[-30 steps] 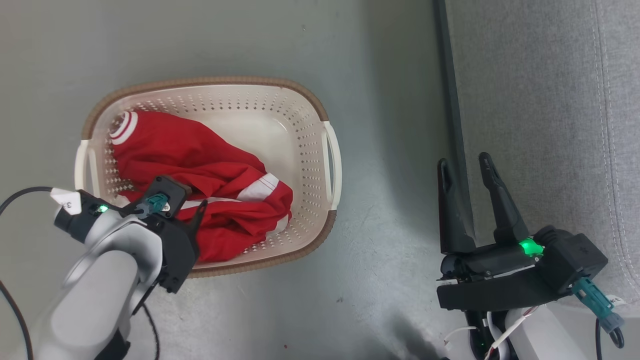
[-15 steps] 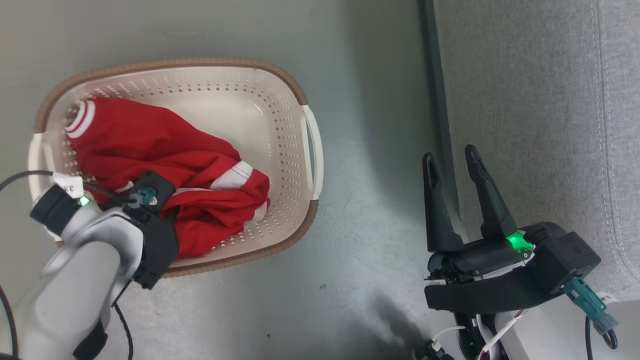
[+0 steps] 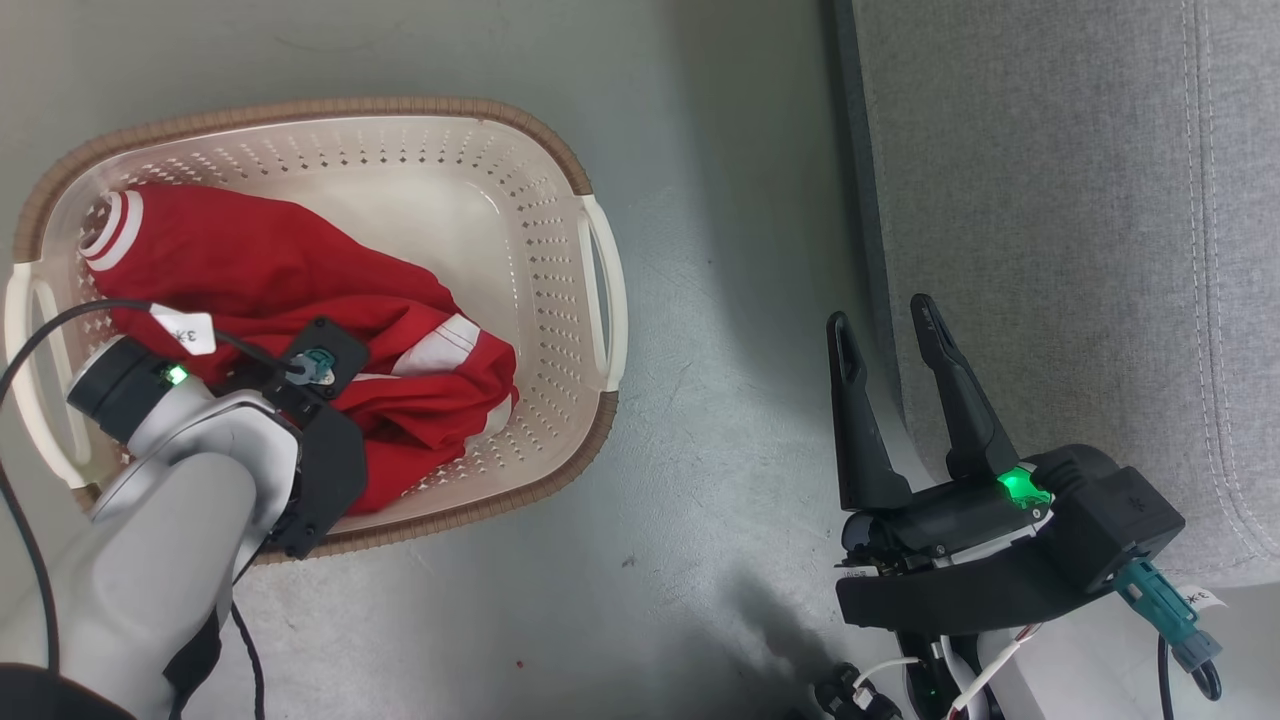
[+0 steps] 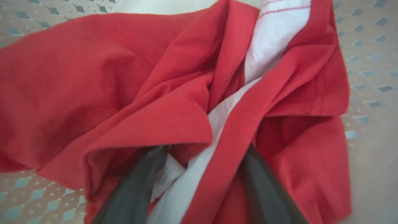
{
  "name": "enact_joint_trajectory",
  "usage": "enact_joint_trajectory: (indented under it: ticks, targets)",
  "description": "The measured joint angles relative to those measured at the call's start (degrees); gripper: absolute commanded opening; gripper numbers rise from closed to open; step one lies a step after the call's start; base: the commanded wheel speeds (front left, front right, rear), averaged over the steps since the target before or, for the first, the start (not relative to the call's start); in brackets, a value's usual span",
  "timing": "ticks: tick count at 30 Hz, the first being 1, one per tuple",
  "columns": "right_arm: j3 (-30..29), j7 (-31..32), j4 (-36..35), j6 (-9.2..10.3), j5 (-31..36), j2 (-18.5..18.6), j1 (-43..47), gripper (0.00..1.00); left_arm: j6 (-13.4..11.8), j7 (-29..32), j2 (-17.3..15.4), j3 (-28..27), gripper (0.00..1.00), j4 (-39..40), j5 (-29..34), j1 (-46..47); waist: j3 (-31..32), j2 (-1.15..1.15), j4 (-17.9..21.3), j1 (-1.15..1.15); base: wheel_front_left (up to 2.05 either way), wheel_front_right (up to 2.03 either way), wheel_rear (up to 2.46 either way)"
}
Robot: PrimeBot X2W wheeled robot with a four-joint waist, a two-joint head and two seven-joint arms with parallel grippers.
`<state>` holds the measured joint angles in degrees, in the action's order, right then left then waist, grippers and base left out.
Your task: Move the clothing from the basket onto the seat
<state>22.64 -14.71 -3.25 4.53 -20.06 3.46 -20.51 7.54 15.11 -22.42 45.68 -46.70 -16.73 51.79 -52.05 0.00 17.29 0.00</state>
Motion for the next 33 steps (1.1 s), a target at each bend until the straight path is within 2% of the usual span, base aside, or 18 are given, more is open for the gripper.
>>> enact_joint_trajectory:
  ticks: [1,10,14,24,33]
  targets:
    - [0.0,0.0,0.0,-0.01,0.0,0.0,0.0,1.0,0.0,0.1,0.1,0.3,0.0,-0.4,0.0,0.2,0.0,0.0,0.0,0.0,0.0,0.0,0.0]
    - [-0.4,0.0,0.4,-0.09,0.0,-0.2,0.0,1.0,0.0,0.2,1.5,2.3,0.0,-2.0,-1.2,1.0,0.9,0.0,-0.2,0.0,0.0,0.0,0.0]
    - [-0.5,0.0,1.3,-0.27,0.1,-0.3,0.0,1.0,0.0,-0.8,3.2,2.9,0.0,-3.0,-2.0,0.9,1.7,0.0,-0.5,0.0,0.0,0.0,0.0]
    - [-2.3,0.0,3.1,-1.1,0.1,-0.3,-1.9,1.0,0.0,-5.3,6.1,3.3,0.0,-4.3,-5.7,-0.4,6.0,0.0,-1.6,-0.01,0.0,0.0,0.0]
    - [-4.0,0.0,5.7,-2.21,0.1,-0.3,-2.3,1.0,0.0,-11.0,8.0,2.4,0.0,-4.4,-11.5,-3.7,11.3,0.0,-2.9,-0.01,0.0,0.0,0.0]
